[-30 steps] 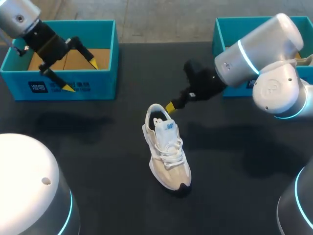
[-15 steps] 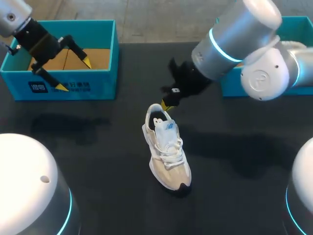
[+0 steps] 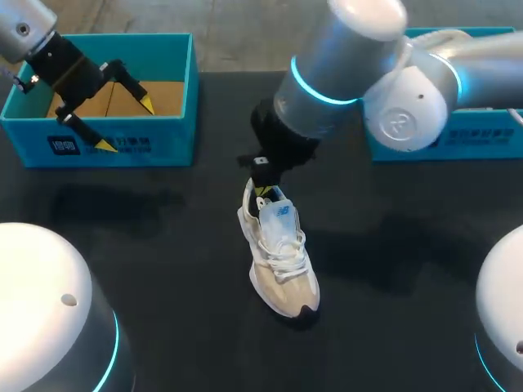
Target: Take the shoe out of the shoebox, open the shoe tongue, remove and reinsert the insole, then place the shoe into the shoebox
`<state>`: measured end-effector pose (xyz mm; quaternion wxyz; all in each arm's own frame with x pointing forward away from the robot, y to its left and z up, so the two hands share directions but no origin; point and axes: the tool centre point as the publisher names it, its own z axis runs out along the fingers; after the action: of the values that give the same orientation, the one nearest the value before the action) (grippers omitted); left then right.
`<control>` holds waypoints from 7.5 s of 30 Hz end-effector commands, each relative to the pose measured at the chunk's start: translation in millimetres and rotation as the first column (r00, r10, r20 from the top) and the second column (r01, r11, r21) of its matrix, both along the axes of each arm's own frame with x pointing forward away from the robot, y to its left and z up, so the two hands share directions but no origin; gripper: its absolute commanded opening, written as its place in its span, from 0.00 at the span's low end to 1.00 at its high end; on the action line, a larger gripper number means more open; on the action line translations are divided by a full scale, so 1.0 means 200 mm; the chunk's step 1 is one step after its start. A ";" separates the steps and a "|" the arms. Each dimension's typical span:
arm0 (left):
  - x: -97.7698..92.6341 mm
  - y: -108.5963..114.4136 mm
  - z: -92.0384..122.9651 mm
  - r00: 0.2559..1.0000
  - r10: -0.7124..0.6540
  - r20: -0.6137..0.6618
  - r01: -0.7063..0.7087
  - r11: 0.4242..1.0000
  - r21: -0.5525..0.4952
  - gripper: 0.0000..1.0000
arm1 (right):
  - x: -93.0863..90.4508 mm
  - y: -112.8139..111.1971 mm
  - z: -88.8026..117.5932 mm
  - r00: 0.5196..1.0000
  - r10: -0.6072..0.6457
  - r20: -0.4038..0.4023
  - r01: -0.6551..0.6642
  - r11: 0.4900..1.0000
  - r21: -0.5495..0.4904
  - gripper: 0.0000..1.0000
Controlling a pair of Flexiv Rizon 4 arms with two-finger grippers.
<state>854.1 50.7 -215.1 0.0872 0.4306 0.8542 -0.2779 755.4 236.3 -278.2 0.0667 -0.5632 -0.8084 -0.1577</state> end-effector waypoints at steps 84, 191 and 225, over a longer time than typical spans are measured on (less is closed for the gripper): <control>0.01 0.00 -0.01 1.000 0.000 -0.003 0.000 1.000 0.003 1.00 | 0.20 -0.08 -0.48 0.995 0.014 -0.096 -0.038 0.966 -0.257 0.00; 0.01 0.00 -0.01 1.000 0.000 -0.003 0.000 1.000 0.003 1.00 | -0.02 -0.16 -0.36 0.930 -0.074 -0.361 -0.103 0.888 -0.448 1.00; 0.01 0.00 -0.01 1.000 0.000 -0.003 0.000 1.000 0.003 1.00 | -0.24 -0.21 0.09 0.976 -0.159 -0.145 0.067 0.865 -0.497 1.00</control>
<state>854.9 49.9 -217.8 0.0870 0.4299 0.8545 -0.2782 711.5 199.2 -265.5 -0.0096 -0.6193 -0.7776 0.1078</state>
